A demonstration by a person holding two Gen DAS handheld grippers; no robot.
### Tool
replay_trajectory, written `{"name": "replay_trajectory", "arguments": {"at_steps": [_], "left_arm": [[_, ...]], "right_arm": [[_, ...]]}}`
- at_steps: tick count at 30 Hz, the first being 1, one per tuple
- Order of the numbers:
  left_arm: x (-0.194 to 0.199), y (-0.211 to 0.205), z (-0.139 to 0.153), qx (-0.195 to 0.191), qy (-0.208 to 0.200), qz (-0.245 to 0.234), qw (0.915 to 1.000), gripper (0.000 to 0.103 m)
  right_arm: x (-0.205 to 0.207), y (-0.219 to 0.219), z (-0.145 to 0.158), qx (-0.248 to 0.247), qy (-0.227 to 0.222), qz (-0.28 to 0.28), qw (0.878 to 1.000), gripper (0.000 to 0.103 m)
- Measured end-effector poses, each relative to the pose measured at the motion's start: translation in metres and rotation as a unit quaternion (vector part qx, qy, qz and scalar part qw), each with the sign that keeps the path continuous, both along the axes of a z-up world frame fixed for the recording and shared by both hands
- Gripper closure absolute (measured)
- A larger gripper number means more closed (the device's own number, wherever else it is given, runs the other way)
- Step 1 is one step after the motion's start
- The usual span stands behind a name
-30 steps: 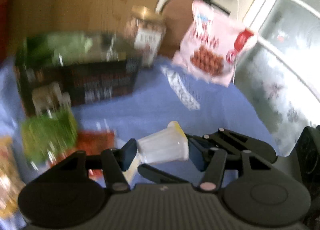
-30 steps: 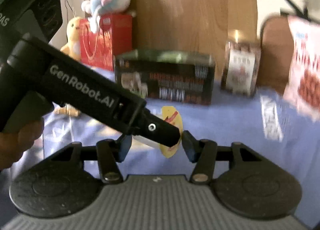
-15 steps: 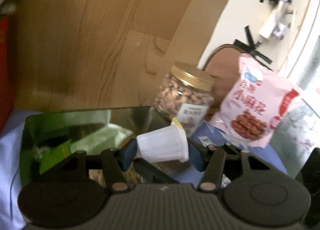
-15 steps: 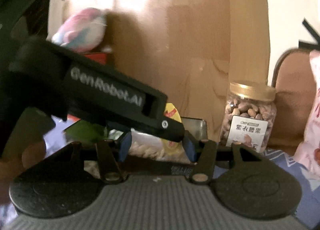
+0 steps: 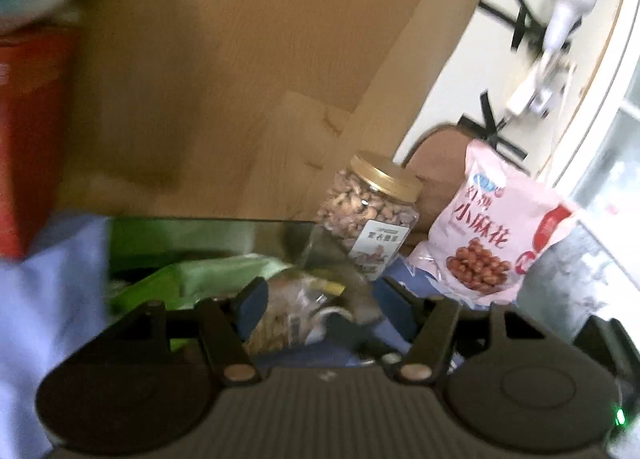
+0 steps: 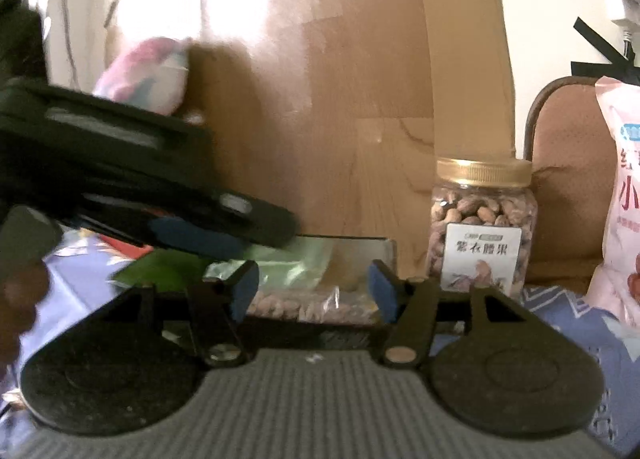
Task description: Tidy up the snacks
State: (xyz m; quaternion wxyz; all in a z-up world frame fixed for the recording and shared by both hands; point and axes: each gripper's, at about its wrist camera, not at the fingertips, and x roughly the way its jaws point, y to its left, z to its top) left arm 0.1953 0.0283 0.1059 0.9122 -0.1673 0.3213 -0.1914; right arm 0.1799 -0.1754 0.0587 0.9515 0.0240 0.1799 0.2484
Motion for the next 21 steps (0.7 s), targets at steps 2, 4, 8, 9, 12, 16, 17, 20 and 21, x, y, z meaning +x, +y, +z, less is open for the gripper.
{"name": "replay_trajectory", "arguments": {"at_steps": [2, 4, 8, 9, 12, 16, 17, 20, 21], "left_arm": [[-0.029, 0.027, -0.001, 0.004, 0.000, 0.024, 0.9997, 0.032], [-0.055, 0.054, -0.008, 0.008, 0.015, 0.050, 0.9986, 0.032], [-0.092, 0.092, -0.035, -0.018, 0.067, 0.089, 0.9936, 0.032], [-0.098, 0.098, -0.042, -0.028, 0.075, 0.092, 0.9925, 0.032], [-0.102, 0.101, -0.056, -0.054, 0.090, 0.089, 0.9904, 0.035], [-0.092, 0.090, -0.067, -0.063, 0.097, 0.065, 0.9911, 0.036], [-0.091, 0.087, -0.070, -0.061, 0.098, 0.067, 0.9911, 0.037], [-0.090, 0.085, -0.073, -0.059, 0.092, 0.068, 0.9917, 0.037], [-0.092, 0.085, -0.073, -0.057, 0.091, 0.068, 0.9918, 0.037]], "right_arm": [[-0.012, 0.000, 0.000, 0.016, 0.021, 0.023, 0.999, 0.040], [-0.021, 0.003, -0.005, 0.035, 0.062, 0.065, 0.995, 0.040], [-0.020, 0.025, -0.023, 0.039, 0.142, 0.110, 0.983, 0.041], [-0.017, 0.032, -0.027, 0.026, 0.148, 0.109, 0.983, 0.041], [-0.001, 0.044, -0.038, 0.023, 0.182, 0.092, 0.979, 0.041], [0.018, 0.045, -0.051, 0.074, 0.233, 0.084, 0.966, 0.041], [0.018, 0.044, -0.050, 0.080, 0.238, 0.084, 0.964, 0.040], [0.014, 0.046, -0.049, 0.101, 0.268, 0.113, 0.951, 0.061], [0.011, 0.048, -0.049, 0.097, 0.275, 0.125, 0.948, 0.083]]}}
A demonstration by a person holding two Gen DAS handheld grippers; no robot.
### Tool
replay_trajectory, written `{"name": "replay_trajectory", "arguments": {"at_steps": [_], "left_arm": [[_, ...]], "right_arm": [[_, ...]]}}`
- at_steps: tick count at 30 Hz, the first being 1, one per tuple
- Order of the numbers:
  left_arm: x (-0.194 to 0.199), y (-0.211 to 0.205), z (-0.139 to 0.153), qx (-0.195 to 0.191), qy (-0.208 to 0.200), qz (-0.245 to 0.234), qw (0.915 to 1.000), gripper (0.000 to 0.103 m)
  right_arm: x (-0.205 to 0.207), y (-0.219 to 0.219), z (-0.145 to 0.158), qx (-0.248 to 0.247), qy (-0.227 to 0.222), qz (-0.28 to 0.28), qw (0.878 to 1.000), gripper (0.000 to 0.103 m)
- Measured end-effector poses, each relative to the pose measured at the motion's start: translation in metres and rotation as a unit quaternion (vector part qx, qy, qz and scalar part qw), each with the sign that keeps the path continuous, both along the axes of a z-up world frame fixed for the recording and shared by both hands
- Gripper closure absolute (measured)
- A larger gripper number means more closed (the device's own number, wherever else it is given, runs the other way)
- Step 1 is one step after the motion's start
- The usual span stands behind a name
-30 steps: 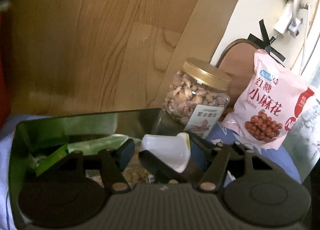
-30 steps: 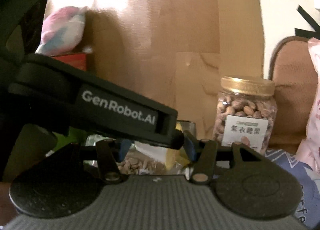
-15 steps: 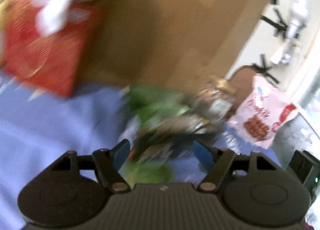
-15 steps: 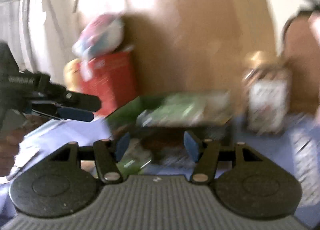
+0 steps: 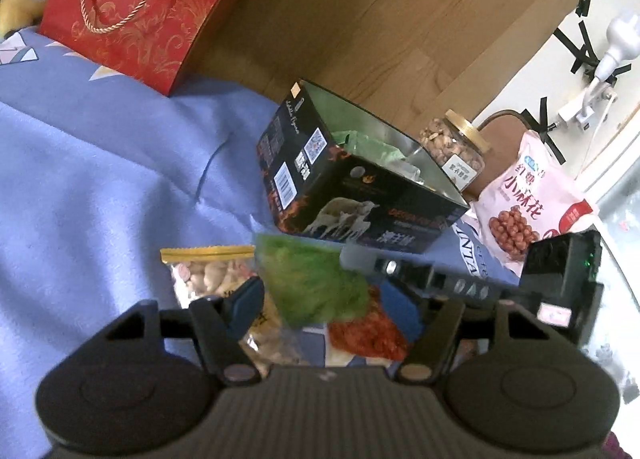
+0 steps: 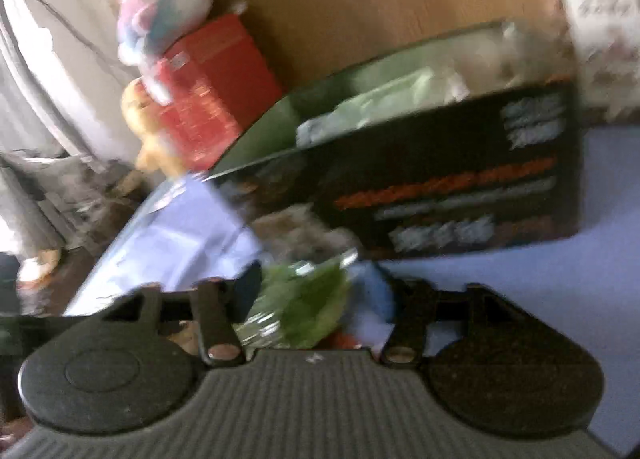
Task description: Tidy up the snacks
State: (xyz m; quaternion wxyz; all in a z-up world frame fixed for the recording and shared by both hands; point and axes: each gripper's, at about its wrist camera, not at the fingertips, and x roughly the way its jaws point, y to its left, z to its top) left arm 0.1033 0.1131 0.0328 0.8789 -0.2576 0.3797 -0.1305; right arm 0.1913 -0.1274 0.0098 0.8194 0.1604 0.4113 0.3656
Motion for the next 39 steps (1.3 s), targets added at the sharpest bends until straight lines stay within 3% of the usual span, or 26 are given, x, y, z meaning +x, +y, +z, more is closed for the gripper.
{"name": "replay_trajectory", "arguments": {"at_steps": [2, 4, 10, 14, 18, 19, 23, 27, 30, 33, 39], "left_arm": [[-0.002, -0.002, 0.000, 0.009, -0.002, -0.003, 1.0000, 0.036], [-0.004, -0.003, 0.000, 0.016, -0.004, -0.003, 0.9999, 0.036], [-0.004, -0.008, 0.001, 0.009, -0.001, -0.015, 0.9998, 0.036], [-0.006, -0.022, 0.001, -0.005, 0.012, -0.049, 0.9987, 0.036], [-0.008, -0.038, -0.002, 0.000, 0.020, -0.081, 0.9965, 0.036], [-0.008, -0.042, -0.002, 0.002, 0.020, -0.086, 0.9961, 0.032], [-0.007, -0.055, 0.004, 0.039, 0.003, -0.083, 0.9958, 0.028], [0.005, -0.053, 0.013, 0.083, -0.011, -0.063, 0.9945, 0.027], [0.021, -0.047, 0.010, 0.100, 0.017, -0.069, 0.9924, 0.026], [0.030, -0.036, -0.004, 0.072, 0.053, -0.086, 0.9923, 0.026], [0.023, -0.031, -0.009, 0.053, 0.039, -0.083, 0.9943, 0.025]], "right_arm": [[-0.010, -0.001, 0.003, -0.011, -0.007, -0.002, 1.000, 0.083], [-0.019, -0.008, 0.006, -0.015, -0.006, -0.012, 1.000, 0.098], [-0.053, -0.040, 0.015, 0.028, 0.011, -0.023, 0.999, 0.099], [-0.089, -0.060, 0.020, 0.025, -0.014, -0.021, 0.999, 0.100], [-0.116, -0.097, 0.021, 0.019, -0.042, -0.078, 0.996, 0.100], [-0.120, -0.109, 0.019, 0.011, -0.044, -0.102, 0.994, 0.100], [-0.119, -0.142, 0.009, 0.033, -0.004, -0.156, 0.987, 0.095], [-0.111, -0.127, 0.007, 0.080, 0.034, -0.107, 0.990, 0.088], [-0.107, -0.099, 0.002, 0.095, 0.063, -0.064, 0.991, 0.079], [-0.098, -0.068, -0.002, 0.076, 0.075, -0.045, 0.993, 0.075], [-0.075, -0.033, -0.013, 0.088, 0.089, -0.043, 0.991, 0.073]]}}
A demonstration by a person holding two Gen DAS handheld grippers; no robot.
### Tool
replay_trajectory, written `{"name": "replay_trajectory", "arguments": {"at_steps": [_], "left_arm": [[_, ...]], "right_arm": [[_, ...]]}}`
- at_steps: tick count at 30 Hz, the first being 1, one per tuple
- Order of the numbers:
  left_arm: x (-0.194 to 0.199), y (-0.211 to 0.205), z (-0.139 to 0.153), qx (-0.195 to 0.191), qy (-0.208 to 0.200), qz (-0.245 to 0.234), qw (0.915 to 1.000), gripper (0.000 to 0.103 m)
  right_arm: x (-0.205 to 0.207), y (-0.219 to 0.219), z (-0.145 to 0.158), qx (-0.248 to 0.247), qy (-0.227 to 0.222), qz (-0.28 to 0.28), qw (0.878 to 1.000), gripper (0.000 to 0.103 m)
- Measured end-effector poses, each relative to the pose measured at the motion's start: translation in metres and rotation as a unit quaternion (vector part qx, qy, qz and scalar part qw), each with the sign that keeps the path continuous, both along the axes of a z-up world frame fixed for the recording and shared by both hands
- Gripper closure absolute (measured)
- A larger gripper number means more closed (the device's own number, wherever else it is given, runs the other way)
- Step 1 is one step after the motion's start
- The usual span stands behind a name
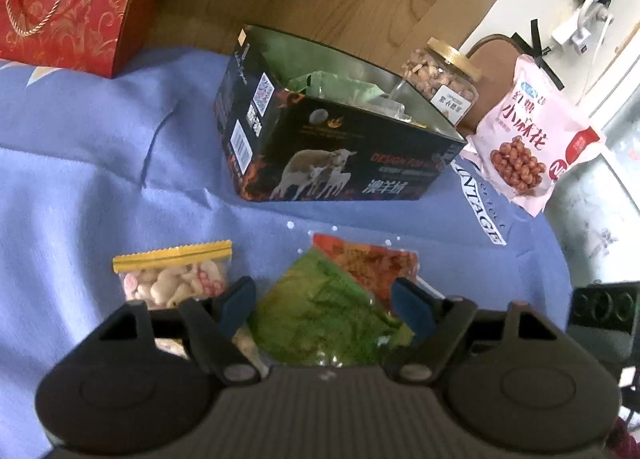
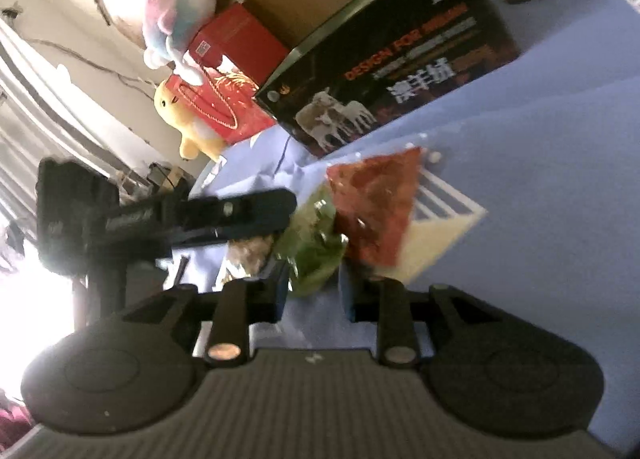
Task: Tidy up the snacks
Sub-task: 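Lift the green packet into the black tin and release it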
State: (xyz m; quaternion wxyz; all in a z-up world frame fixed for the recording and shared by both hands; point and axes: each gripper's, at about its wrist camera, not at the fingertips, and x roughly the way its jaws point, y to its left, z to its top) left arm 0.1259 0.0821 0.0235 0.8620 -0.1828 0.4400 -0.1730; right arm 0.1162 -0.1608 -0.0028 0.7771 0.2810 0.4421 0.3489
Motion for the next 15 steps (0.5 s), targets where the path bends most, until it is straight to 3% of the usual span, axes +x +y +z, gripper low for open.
{"name": "replay_trajectory", "arguments": {"at_steps": [5, 9, 13, 15], "left_arm": [[-0.007, -0.013, 0.001, -0.003, -0.005, -0.020, 0.9998, 0.023], [-0.013, -0.032, 0.005, -0.002, -0.007, -0.050, 0.9987, 0.006], [-0.016, -0.045, 0.005, -0.003, -0.005, -0.062, 0.9980, 0.004], [-0.016, -0.046, 0.008, -0.022, -0.001, -0.065, 0.9977, 0.004]], "right_arm": [[0.000, -0.010, -0.003, 0.011, -0.003, -0.006, 1.000, 0.082], [-0.010, -0.041, -0.001, 0.028, 0.000, -0.032, 0.999, 0.086], [-0.018, -0.080, -0.010, 0.085, 0.037, -0.071, 0.993, 0.088], [-0.021, -0.096, -0.014, 0.129, 0.059, -0.081, 0.986, 0.091]]}}
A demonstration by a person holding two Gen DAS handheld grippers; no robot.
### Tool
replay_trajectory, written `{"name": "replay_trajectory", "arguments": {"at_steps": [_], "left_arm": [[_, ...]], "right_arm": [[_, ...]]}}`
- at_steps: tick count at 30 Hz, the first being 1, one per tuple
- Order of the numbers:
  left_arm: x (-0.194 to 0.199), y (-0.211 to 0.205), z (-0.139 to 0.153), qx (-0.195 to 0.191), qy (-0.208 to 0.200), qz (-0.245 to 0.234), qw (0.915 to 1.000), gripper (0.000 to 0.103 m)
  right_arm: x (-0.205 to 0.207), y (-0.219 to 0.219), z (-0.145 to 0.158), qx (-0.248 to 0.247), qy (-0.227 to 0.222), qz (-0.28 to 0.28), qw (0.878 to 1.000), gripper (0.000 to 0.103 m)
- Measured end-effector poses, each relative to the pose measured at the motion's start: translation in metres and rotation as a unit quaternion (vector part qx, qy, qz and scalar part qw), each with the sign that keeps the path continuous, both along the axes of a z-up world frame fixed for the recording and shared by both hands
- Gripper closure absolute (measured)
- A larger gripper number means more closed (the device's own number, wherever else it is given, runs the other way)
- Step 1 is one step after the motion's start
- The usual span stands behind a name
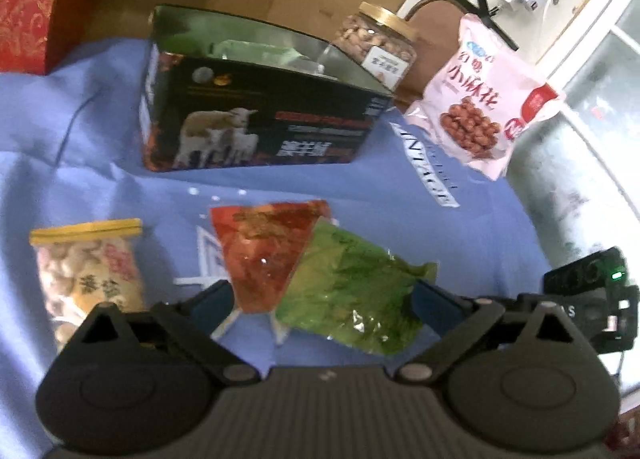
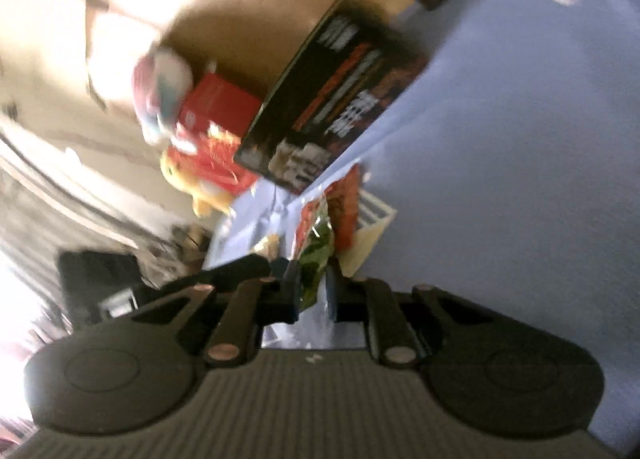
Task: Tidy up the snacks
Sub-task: 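Lift the green packet into the black tin and release it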
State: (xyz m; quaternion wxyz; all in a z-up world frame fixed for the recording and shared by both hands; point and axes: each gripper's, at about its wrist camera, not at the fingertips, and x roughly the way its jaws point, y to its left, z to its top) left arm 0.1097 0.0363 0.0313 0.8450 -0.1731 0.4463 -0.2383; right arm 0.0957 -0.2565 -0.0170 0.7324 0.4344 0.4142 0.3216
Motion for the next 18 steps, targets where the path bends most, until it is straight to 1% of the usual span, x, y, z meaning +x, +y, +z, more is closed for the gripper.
{"name": "replay_trajectory", "arguments": {"at_steps": [1, 3, 5, 6, 9, 10, 11, 12, 13, 14, 15, 16, 17, 18], "left_arm": [[-0.001, 0.002, 0.002, -0.014, 0.002, 0.001, 0.9999, 0.004], [-0.002, 0.007, 0.006, -0.048, 0.007, 0.006, 0.9988, 0.007], [-0.004, 0.013, 0.010, -0.077, 0.012, 0.009, 0.9970, 0.014], [-0.005, 0.015, 0.012, -0.087, 0.012, 0.010, 0.9961, 0.015], [-0.008, 0.020, 0.015, -0.112, 0.013, 0.015, 0.9935, 0.015], [-0.009, 0.022, 0.014, -0.126, 0.016, 0.015, 0.9918, 0.015], [-0.009, 0.025, 0.013, -0.148, 0.019, 0.014, 0.9888, 0.015], [-0.010, 0.028, 0.012, -0.167, 0.022, 0.013, 0.9855, 0.020], [-0.010, 0.029, 0.011, -0.181, 0.022, 0.011, 0.9831, 0.026], [-0.010, 0.029, 0.012, -0.194, 0.017, 0.006, 0.9808, 0.043], [-0.010, 0.030, 0.015, -0.196, 0.011, 0.007, 0.9804, 0.049], [-0.010, 0.030, 0.019, -0.189, -0.001, 0.013, 0.9819, 0.053], [-0.010, 0.030, 0.024, -0.177, -0.013, 0.018, 0.9839, 0.062], [-0.008, 0.031, 0.029, -0.166, -0.026, 0.023, 0.9855, 0.066]], "right_arm": [[-0.001, -0.006, -0.002, 0.025, 0.007, -0.003, 1.000, 0.092], [-0.003, -0.011, 0.000, 0.054, 0.008, -0.009, 0.998, 0.092], [-0.003, -0.013, 0.002, 0.080, 0.006, -0.006, 0.997, 0.092], [-0.002, -0.014, 0.005, 0.095, 0.007, -0.004, 0.995, 0.092], [0.002, -0.015, 0.009, 0.141, 0.007, 0.006, 0.990, 0.092], [0.003, -0.014, 0.011, 0.157, 0.006, 0.009, 0.988, 0.092], [0.004, -0.013, 0.014, 0.169, 0.004, 0.012, 0.986, 0.092], [0.006, -0.013, 0.016, 0.175, 0.002, 0.015, 0.984, 0.092], [0.008, -0.011, 0.019, 0.178, -0.001, 0.018, 0.984, 0.092], [0.010, -0.009, 0.021, 0.179, -0.002, 0.020, 0.984, 0.092], [0.013, -0.007, 0.024, 0.172, -0.003, 0.020, 0.985, 0.092], [0.017, -0.007, 0.026, 0.168, -0.005, 0.021, 0.985, 0.092], [0.022, -0.006, 0.029, 0.159, -0.006, 0.020, 0.987, 0.092], [0.028, -0.003, 0.034, 0.149, -0.009, 0.020, 0.989, 0.092]]}}
